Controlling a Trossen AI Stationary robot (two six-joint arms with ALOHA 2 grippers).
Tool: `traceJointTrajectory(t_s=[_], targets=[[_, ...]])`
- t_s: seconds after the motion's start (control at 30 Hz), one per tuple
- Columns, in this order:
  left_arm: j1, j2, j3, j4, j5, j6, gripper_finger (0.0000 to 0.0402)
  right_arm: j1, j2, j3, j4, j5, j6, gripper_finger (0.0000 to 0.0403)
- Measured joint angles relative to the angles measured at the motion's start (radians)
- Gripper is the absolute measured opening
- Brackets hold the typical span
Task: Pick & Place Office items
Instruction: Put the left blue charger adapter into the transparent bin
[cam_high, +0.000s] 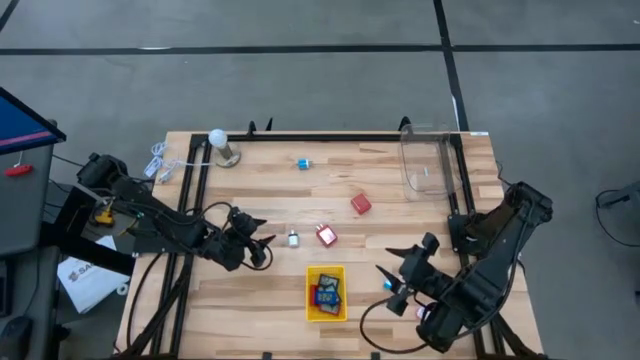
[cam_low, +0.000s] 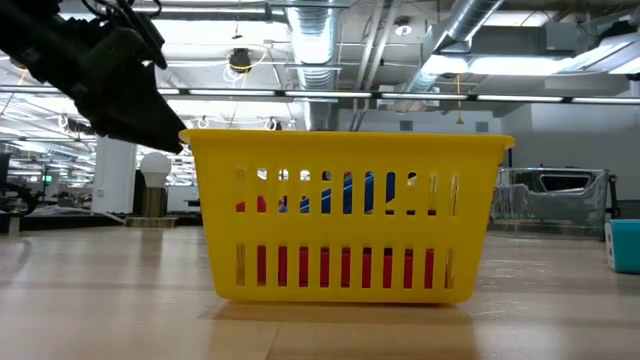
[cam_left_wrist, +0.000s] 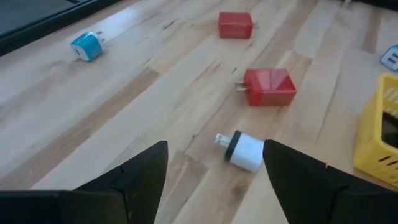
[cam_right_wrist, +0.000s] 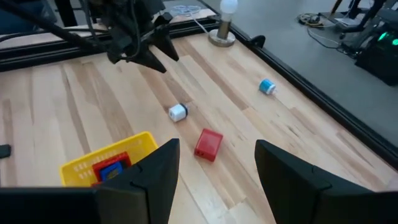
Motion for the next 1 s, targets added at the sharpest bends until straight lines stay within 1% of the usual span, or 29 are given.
traceJointTrajectory(t_s=[0.23,0.63,0.87,1.0], targets=[[0.000,0.000,-0.002,0.038,0.005,0.002,0.0263,0.028,0.000,0.000,0.008,0.002,0.007,0.0203],[0.000,0.000,-0.002,0.039,0.016,0.003,0.0263,0.041,0.000,0.000,0.023,0.006,0.007,0.0203],[0.000,0.000,-0.004,0.039,-0.012,0.012,0.0263,0.038,0.000,0.000,0.023,0.006,0.005,0.0203],[0.000,0.000,-0.004,0.050,-0.033,0.062,0.0263,0.038,0.000,0.000,0.023,0.009,-0.015,0.0203]])
